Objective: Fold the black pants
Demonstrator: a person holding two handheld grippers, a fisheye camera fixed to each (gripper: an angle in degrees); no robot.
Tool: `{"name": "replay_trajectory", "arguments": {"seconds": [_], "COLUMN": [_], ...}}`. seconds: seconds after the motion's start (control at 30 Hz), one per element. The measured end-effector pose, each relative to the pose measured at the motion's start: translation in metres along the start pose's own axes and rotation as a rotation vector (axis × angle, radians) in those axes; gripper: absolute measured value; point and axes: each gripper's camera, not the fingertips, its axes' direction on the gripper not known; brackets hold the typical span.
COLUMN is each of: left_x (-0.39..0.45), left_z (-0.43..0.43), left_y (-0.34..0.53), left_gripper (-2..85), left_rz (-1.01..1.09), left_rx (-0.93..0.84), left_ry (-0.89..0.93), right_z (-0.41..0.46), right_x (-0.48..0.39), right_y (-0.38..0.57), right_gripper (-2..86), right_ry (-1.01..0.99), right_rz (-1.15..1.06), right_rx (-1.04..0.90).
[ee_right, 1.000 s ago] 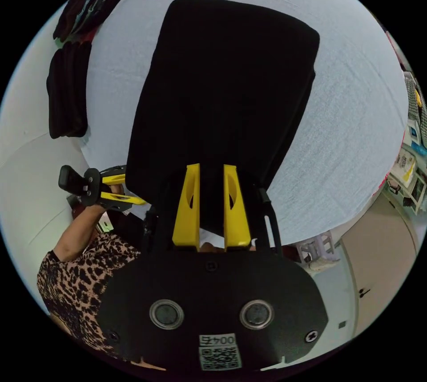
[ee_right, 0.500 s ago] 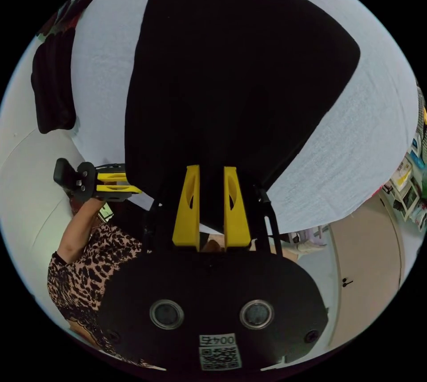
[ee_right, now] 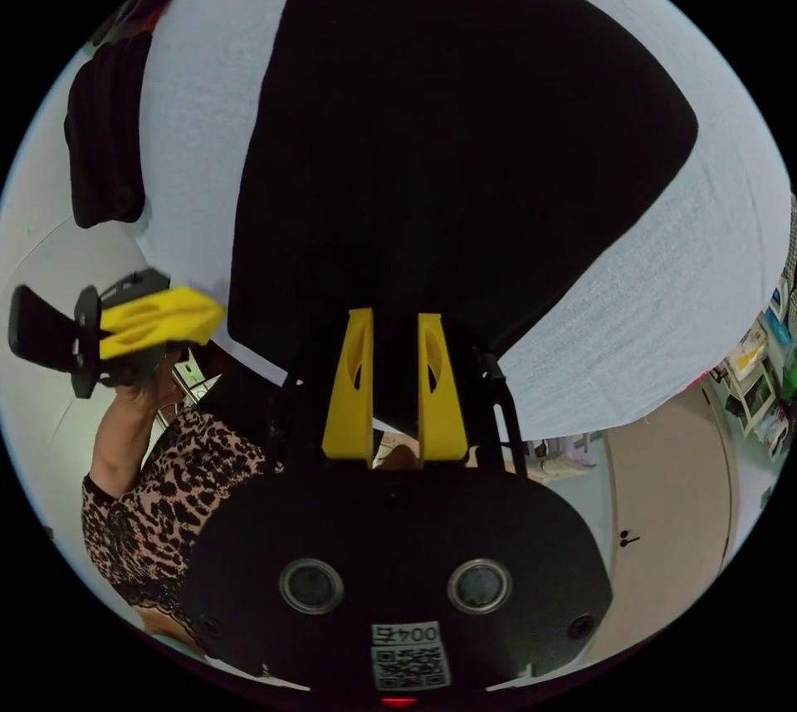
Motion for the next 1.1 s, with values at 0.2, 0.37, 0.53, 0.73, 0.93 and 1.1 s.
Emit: {"name": "replay_trajectory", "arguments": {"seconds": [0.2,0.37,0.53,0.73,0.93,1.1], "left_x": [0.005,0.006,0.010,0.007,0.007,-0.013], "left_z": [0.048,0.083,0.086,0.085,0.080,0.070], "left_y": [-0.085,-0.107,-0.112,-0.114,-0.111,-0.108], "left_gripper": [0.2,0.1,0.0,0.0,-0.1,0.0], "left_rz": [-0.022,-0.060,-0.016,-0.033,-0.018,-0.086], "left_rx": [-0.079,-0.184,-0.209,-0.200,-0.184,-0.170], "left_ry": [-0.160,-0.276,-0.295,-0.281,-0.303,-0.200], "right_z": [0.009,0.019,0.035,0.057,0.066,0.093], "right_x": [0.006,0.008,0.004,0.006,0.045,0.130], "right_y": [0.038,0.090,0.143,0.206,0.269,0.389], "right_gripper": [8.5,8.6,8.6,7.6,3.8,12.2], "right_ry": [-0.030,-0.024,0.004,0.049,-0.102,-0.563], "right_rz": [-0.017,0.019,0.033,0.028,-0.103,-0.305], "right_rx": [0.043,0.170,0.325,0.489,0.546,0.885]}}
